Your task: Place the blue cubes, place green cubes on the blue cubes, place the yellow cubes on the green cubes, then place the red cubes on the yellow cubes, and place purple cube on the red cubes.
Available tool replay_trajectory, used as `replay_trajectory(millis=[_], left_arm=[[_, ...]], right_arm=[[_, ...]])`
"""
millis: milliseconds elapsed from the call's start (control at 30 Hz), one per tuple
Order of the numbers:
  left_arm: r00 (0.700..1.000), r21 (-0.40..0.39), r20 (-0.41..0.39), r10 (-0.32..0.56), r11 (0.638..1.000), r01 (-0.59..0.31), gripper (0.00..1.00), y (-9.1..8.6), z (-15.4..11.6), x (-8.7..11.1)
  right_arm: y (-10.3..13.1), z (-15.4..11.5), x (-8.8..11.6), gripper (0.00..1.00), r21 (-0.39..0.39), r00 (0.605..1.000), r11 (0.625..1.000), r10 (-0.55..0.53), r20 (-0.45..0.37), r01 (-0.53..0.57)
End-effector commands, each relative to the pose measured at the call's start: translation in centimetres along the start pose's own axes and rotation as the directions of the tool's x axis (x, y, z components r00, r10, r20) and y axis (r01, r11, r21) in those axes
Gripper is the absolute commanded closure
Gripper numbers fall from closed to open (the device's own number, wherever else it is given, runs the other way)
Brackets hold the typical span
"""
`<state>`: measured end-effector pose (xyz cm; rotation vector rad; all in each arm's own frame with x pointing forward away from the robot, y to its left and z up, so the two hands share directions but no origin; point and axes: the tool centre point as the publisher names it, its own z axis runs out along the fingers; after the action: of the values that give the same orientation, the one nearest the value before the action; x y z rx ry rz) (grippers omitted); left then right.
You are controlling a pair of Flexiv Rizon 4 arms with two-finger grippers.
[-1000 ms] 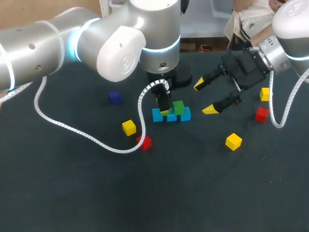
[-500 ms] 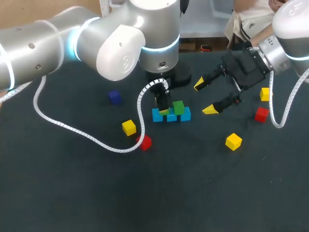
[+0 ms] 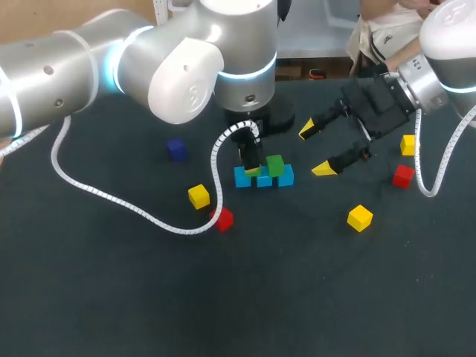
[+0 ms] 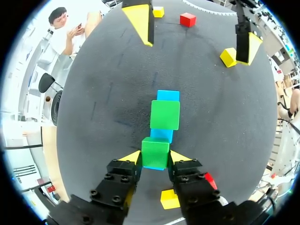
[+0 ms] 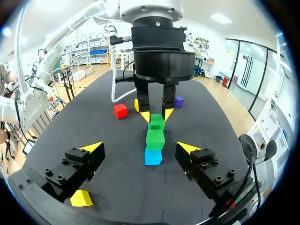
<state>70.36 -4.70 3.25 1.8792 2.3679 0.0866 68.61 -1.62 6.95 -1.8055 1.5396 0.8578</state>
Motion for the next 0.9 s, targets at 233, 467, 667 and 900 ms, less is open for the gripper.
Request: replay_trajectory(millis=[233,467,667,900], left_arm=[[1.0,-0.003,-0.001,0.0,1.0,0.0,1.0,0.11,-0.28,0.03],[1.0,-0.001,-0.005,0.003,1.0,-0.003,1.0,-0.06,-0.21,0.06],[1.0,0.001,-0.008,0.004,1.0,-0.004,1.0,-0.09,-0.11,0.04],[1.0,-0.002,-0.011,0.011,1.0,-0.011,1.0,-0.06,-0.09,-0.11]], right_arm=[[0.01,0.01,0.02,0.0,0.001,1.0,1.0,-0.001,0.001,0.001],[0.01,0.01,0.02,0.0,0.001,1.0,1.0,-0.001,0.001,0.001],[0.01,0.01,0.02,0.0,0.001,1.0,1.0,-0.001,0.001,0.001],[0.01,0.01,0.02,0.0,0.001,1.0,1.0,-0.001,0.001,0.001]])
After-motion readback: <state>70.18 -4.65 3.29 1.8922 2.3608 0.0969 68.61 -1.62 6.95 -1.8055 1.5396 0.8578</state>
